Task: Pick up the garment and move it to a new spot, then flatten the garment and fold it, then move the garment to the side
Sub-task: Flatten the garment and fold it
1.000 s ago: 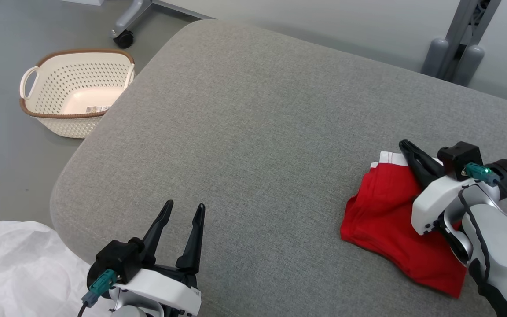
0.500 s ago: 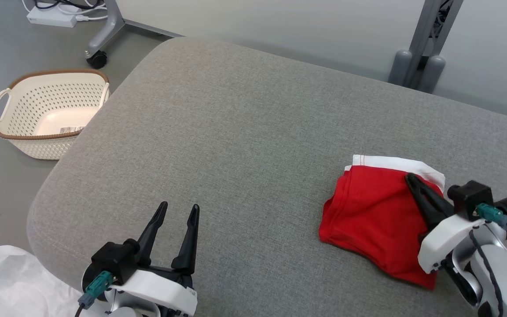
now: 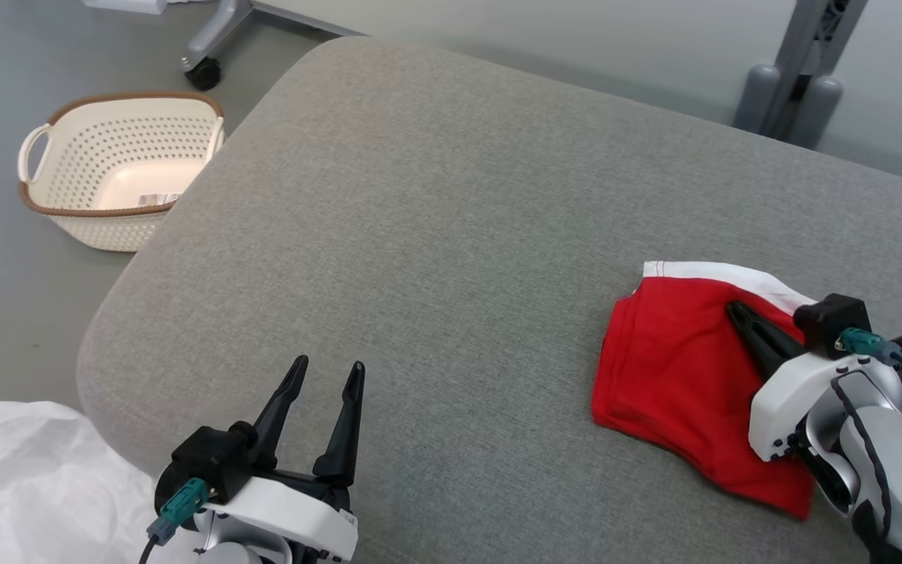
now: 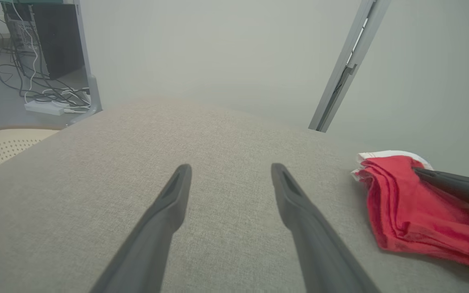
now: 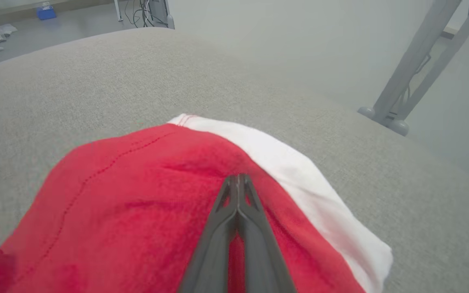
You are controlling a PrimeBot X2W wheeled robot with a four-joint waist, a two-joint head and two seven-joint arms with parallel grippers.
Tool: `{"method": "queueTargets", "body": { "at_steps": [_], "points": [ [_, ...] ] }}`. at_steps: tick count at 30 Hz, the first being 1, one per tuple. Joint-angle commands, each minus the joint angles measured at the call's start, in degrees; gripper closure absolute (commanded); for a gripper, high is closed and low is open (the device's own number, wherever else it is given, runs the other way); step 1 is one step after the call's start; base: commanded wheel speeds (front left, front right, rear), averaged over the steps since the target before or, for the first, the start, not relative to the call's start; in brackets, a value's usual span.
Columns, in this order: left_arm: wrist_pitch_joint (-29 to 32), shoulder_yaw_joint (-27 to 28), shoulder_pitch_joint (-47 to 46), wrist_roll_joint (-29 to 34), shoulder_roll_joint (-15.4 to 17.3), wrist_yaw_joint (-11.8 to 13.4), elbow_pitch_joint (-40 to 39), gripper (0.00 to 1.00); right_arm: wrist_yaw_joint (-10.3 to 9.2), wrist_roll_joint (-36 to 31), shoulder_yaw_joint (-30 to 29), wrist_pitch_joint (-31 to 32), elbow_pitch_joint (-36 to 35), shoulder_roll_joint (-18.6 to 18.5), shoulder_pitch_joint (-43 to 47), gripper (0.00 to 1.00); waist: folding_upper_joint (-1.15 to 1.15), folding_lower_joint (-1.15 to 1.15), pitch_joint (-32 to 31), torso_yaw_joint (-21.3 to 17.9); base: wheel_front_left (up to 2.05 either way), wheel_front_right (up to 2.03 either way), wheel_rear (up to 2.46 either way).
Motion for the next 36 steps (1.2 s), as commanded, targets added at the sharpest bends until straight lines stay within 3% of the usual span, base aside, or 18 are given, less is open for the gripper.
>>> {"method": "queueTargets", "body": {
  "at_steps": [1,13,20,23,27,36],
  "points": [
    [-0.14,0.07,-0.99,-0.12,0.23,0.01,0.18,0.0,-0.02,0.51,0.85,-0.4,1.3,-0.17,-1.45,1.0,0.0,0.0,0.36,1.1,0.0,0.0,0.0],
    [-0.14,0.62,0.09,0.64,0.22,0.09,0.5,0.0,-0.02,6.57,7.99,-0.33,7.92,2.07,-3.56,1.0,0.0,0.0,-1.88,0.13,0.0,0.0,0.0],
    [-0.15,2.32,0.95,2.11,0.22,-0.31,0.46,0.0,-0.02,8.66,7.98,-3.36,4.77,2.27,-5.5,1.0,0.0,0.0,-5.28,-5.33,0.0,0.0,0.0],
    [-0.14,2.95,1.32,2.8,0.24,-0.62,0.21,0.0,-0.02,7.3,4.78,-3.6,0.6,1.82,-5.11,1.0,0.0,0.0,-6.91,-8.13,0.0,0.0,0.0],
    [-0.14,4.09,1.84,3.25,0.23,-0.76,-0.05,0.0,-0.01,2.82,-3.72,-3.52,-6.87,2.11,-0.29,1.0,0.0,0.0,-9.0,-12.14,0.0,0.0,0.0],
    [-0.14,7.25,3.2,4.2,0.23,-1.05,-0.56,0.0,-0.02,-10.38,-19.87,-3.48,-20.34,8.14,13.34,1.0,0.0,0.0,-11.18,-20.17,0.0,0.0,0.0]
  ]
}}
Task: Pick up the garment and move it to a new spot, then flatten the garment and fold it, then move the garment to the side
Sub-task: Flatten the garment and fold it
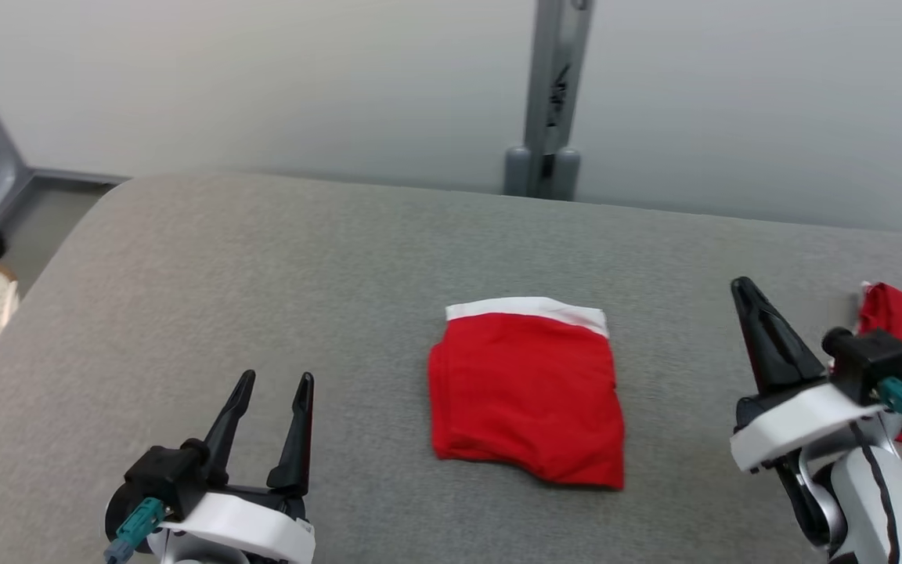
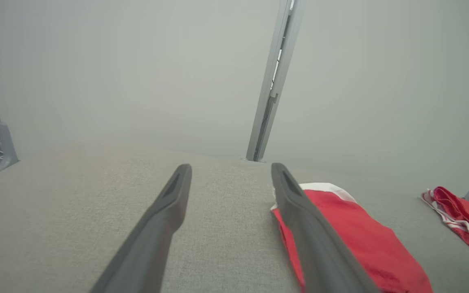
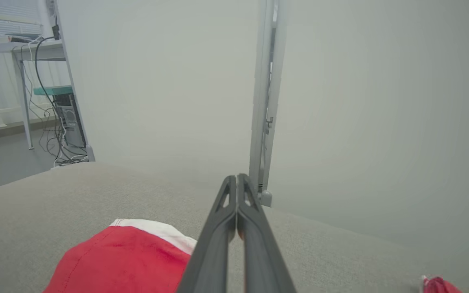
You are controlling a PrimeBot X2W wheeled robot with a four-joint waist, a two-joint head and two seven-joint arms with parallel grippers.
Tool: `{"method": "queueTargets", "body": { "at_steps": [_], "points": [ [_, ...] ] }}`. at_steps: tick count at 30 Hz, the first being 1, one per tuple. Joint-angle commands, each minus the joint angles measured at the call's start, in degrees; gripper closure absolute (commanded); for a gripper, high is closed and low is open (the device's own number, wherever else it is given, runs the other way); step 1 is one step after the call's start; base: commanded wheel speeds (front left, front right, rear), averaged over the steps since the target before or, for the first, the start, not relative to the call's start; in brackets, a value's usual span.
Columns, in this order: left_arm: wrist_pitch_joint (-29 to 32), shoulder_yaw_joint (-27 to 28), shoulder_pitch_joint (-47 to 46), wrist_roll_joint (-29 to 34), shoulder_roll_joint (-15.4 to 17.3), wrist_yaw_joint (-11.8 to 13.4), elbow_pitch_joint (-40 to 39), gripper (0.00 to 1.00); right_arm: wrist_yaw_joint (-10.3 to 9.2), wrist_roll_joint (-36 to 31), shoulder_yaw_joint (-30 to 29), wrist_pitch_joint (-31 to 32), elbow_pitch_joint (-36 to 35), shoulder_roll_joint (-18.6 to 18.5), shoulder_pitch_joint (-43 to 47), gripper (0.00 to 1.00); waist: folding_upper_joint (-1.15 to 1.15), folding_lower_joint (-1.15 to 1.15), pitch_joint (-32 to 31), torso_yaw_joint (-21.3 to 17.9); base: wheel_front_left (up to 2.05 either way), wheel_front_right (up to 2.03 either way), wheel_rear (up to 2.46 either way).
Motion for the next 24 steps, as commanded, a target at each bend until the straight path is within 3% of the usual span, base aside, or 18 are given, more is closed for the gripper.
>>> {"method": "queueTargets", "body": {
  "at_steps": [1,11,18,19,20,21,22,24],
  "points": [
    [-0.14,0.69,0.44,0.29,0.29,-0.26,-0.09,0.0,-0.01,-1.4,-1.5,-0.04,-1.4,0.95,1.78,1.0,-0.01,0.0,-0.97,-2.97,0.0,0.0,0.0],
    [-0.14,1.26,1.15,0.32,0.23,0.23,0.14,0.0,-0.02,-11.44,-9.75,-0.03,-8.91,6.3,11.34,1.0,-0.01,0.0,-0.62,-6.33,0.0,0.0,0.0],
    [-0.14,2.17,2.03,0.45,0.27,-0.29,0.27,0.0,-0.02,-12.52,-12.39,-0.04,-8.29,8.35,14.62,1.0,-0.01,0.0,-0.75,-6.58,0.0,0.0,0.0],
    [-0.14,2.35,2.1,0.44,0.27,-0.35,0.15,0.0,-0.02,-12.58,-12.52,-0.04,-8.26,8.52,14.8,0.88,-0.01,0.0,-0.71,-6.63,0.0,0.0,0.0],
    [-0.14,2.47,2.11,0.43,0.25,-0.41,0.05,0.0,-0.02,-13.06,-12.62,-0.04,-7.91,8.63,15.0,0.24,-0.01,0.0,-0.69,-6.69,0.0,0.0,0.0],
    [-0.14,2.47,2.11,0.43,0.25,-0.41,0.05,0.0,-0.02,-13.06,-12.62,-0.04,-7.91,8.63,15.0,0.24,-0.01,0.0,-0.69,-6.69,0.0,0.0,0.0],
    [-0.14,2.57,2.13,0.44,0.26,-0.48,0.05,0.0,-0.02,-13.64,-12.57,-0.04,-7.43,8.72,15.04,0.0,-0.01,0.0,-0.66,-6.74,0.0,0.0,0.0],
    [-0.14,2.71,2.19,0.48,0.27,-0.57,0.19,0.0,-0.02,-14.17,-12.95,-0.04,-7.43,8.92,14.55,0.0,-0.01,0.0,-0.6,-6.75,0.0,0.0,0.0]
  ]
}}
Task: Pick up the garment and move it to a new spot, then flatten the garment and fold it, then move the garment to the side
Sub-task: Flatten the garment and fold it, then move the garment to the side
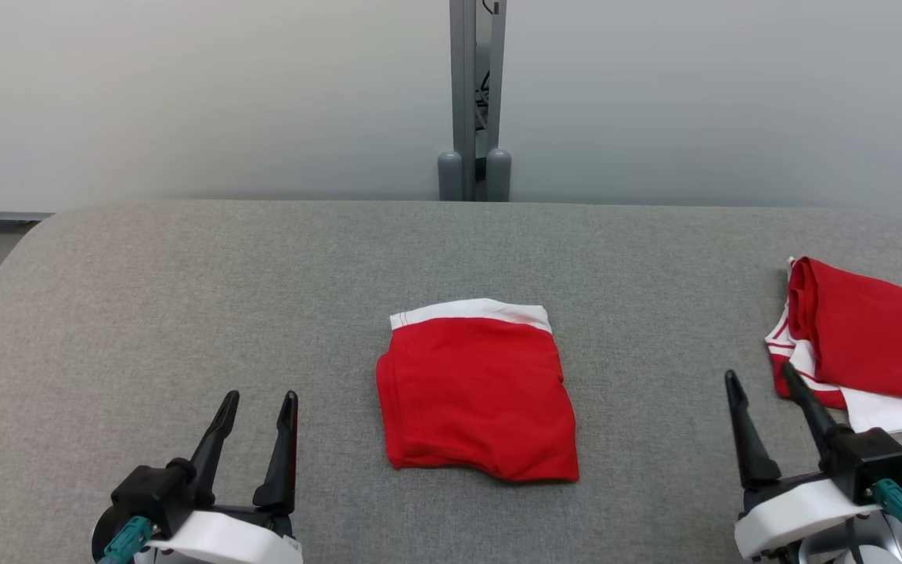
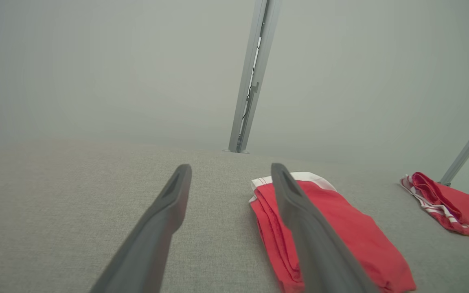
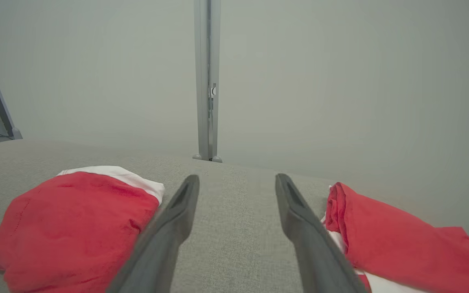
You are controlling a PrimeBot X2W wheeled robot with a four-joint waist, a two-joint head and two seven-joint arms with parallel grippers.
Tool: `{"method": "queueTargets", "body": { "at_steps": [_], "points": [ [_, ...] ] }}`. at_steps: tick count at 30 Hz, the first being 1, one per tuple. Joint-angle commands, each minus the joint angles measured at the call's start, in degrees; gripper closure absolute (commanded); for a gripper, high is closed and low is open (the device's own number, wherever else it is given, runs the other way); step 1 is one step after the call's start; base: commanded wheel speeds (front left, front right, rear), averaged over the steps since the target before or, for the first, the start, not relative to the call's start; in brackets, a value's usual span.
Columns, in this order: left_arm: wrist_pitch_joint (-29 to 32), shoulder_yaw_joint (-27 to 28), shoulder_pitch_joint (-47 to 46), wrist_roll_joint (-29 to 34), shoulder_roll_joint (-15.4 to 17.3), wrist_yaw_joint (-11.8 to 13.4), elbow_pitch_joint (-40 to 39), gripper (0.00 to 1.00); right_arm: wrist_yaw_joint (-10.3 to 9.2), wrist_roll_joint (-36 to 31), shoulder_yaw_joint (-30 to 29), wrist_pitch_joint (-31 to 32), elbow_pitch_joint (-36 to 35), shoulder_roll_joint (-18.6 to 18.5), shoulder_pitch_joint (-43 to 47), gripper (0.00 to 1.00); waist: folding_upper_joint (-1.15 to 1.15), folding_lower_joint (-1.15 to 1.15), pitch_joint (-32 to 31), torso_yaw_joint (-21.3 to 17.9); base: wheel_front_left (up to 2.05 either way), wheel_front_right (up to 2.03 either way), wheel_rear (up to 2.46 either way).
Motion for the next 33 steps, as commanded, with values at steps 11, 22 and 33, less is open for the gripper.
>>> {"method": "queueTargets", "body": {
  "at_steps": [11,22,33],
  "points": [
    [-0.14,-0.37,-0.27,0.09,0.23,-0.3,0.62,0.0,-0.02,-0.74,1.04,-0.04,1.39,0.27,-0.48,0.0,0.0,0.0,0.15,0.75,0.0,0.0,0.0],
    [-0.14,-2.16,-2.14,-0.03,0.22,-0.37,0.57,0.0,-0.01,14.53,15.17,1.22,11.4,-5.07,-7.65,0.0,0.0,0.0,3.46,3.32,0.0,0.0,0.0],
    [-0.14,-5.89,-5.5,-0.95,0.22,-0.18,1.26,0.0,-0.01,46.9,32.52,16.86,12.19,-14.51,-19.44,0.0,0.0,0.0,9.44,8.25,0.0,0.0,0.0]
  ]
}}
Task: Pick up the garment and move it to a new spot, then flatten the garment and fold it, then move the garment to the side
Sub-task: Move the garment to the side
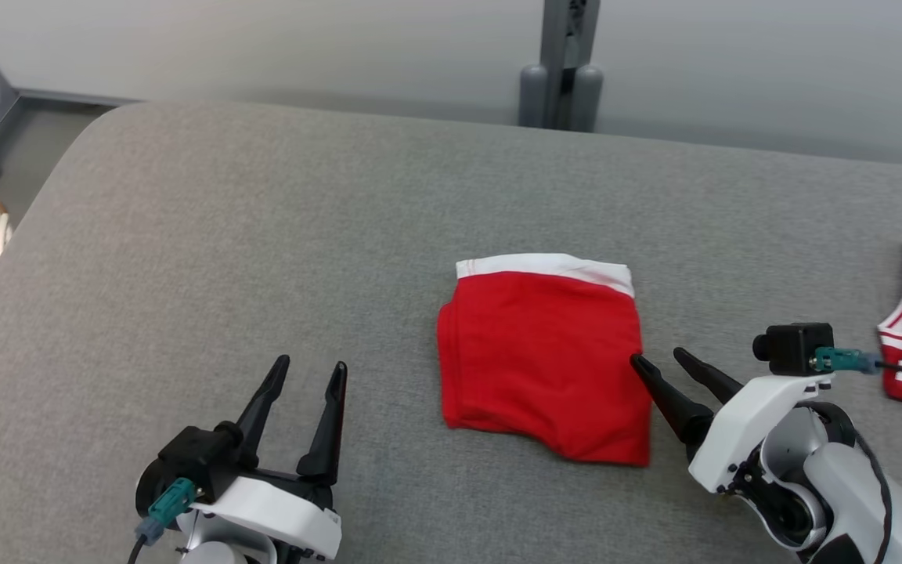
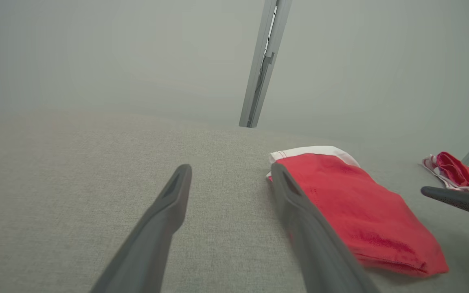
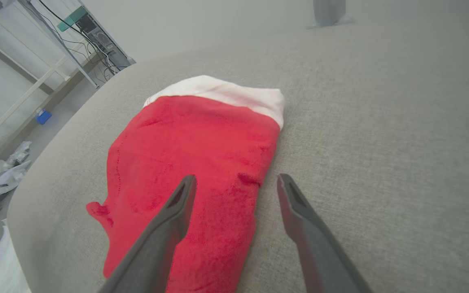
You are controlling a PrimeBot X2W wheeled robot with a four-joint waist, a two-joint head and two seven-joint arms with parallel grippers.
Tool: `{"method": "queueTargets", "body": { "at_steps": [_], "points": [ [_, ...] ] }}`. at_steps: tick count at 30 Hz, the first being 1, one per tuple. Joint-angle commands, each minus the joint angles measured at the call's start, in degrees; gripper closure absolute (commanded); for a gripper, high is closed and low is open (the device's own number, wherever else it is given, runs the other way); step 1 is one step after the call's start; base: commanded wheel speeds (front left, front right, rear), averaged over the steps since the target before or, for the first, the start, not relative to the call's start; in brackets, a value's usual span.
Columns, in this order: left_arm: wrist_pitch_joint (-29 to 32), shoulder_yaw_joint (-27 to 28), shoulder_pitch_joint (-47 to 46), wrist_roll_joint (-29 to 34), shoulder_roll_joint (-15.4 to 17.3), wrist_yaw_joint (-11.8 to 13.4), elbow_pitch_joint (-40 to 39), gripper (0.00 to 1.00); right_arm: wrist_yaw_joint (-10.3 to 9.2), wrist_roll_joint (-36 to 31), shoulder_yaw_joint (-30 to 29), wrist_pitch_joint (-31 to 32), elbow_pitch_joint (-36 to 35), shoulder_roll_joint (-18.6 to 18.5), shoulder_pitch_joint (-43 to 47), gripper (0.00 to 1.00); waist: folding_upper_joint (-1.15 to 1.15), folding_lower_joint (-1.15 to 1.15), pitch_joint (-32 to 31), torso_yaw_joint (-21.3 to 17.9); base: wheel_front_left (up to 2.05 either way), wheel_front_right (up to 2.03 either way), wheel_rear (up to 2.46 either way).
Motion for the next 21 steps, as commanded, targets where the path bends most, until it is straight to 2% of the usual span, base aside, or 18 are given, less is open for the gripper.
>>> {"method": "queueTargets", "body": {
  "at_steps": [1,4,6,14,20,21],
  "points": [
    [-0.14,-0.65,-1.14,-0.18,0.19,0.25,-0.14,0.0,0.0,4.67,1.14,2.44,0.73,-1.13,-1.36,0.0,0.0,0.0,1.92,2.08,0.0,0.0,0.0],
    [-0.14,-1.99,-2.15,-0.57,0.21,0.52,0.04,0.0,0.0,11.57,3.28,6.37,2.96,-2.74,-4.18,0.0,0.0,0.0,3.32,4.06,0.0,0.0,0.0],
    [-0.14,-2.32,-2.35,-0.81,0.22,0.76,0.03,0.0,0.0,13.74,4.54,7.66,3.89,-3.38,-5.29,0.0,0.0,0.0,3.82,4.98,0.0,0.0,0.0],
    [-0.14,-3.02,-3.14,-1.45,0.21,0.9,-0.2,0.0,0.0,21.01,7.43,10.66,6.0,-3.41,-8.18,0.0,0.0,0.0,5.21,7.41,0.0,0.0,0.0],
    [-0.14,-3.63,-3.62,-1.6,0.21,1.03,-0.51,0.0,0.0,23.91,10.2,10.51,7.51,-3.06,-9.88,0.0,0.0,0.0,5.96,8.71,0.0,0.0,0.0],
    [-0.15,-3.7,-3.67,-1.62,0.21,1.09,-0.6,0.0,0.0,23.88,10.9,10.36,7.62,-3.14,-10.25,0.44,0.0,0.0,6.06,8.83,0.0,0.0,0.0]
  ]
}}
